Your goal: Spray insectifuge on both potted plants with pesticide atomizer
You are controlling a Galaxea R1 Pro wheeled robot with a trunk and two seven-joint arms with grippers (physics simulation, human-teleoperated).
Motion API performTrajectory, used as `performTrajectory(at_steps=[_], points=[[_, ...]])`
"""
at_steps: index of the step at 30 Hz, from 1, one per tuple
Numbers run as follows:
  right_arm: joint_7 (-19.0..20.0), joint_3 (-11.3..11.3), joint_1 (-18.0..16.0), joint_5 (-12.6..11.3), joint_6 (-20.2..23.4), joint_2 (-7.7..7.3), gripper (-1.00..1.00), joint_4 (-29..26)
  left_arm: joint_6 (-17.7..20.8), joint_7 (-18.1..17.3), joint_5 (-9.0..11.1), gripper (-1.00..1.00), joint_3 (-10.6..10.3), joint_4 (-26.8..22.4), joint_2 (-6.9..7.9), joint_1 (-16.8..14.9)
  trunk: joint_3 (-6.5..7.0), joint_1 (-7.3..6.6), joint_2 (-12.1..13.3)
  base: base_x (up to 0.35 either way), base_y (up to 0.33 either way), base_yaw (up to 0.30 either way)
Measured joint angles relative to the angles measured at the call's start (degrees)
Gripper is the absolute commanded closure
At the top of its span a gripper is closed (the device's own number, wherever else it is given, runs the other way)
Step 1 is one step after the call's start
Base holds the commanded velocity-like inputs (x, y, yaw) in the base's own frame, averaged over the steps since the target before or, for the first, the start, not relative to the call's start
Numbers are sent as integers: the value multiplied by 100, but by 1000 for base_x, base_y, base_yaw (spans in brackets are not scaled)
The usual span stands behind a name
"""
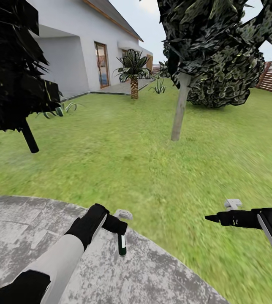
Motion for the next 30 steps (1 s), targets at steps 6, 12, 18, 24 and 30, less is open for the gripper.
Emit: performTrajectory(at_steps=[6, 12, 18, 24, 30], points=[[0, 0, 0, -2, -1, 0, -100, 0, -228, 0, 3, 100, -1, 0, -1, -5, 0, 0, 0, 338, 0, -1], [2, -1, 1, -22, -1, 4, -100, -1, -378, 0, 0, 100, 5, -7, 6, -3, 13, 2, 0, 210, 0, -161], [2, -6, 1, -14, -4, 0, -100, 14, -383, 0, 0, 100, 6, -7, 7, -5, 38, 3, 0, 19, 0, -234], [1, -5, 1, -12, -2, 0, -100, 92, -384, -5, 0, 100, 6, -7, 8, -4, 64, 4, 0, 1, 0, -237], [2, -6, 2, -11, -4, -1, -100, 97, -382, 0, 1, 100, 24, -7, 15, -4, 91, 1, 0, 138, 116, -237]])
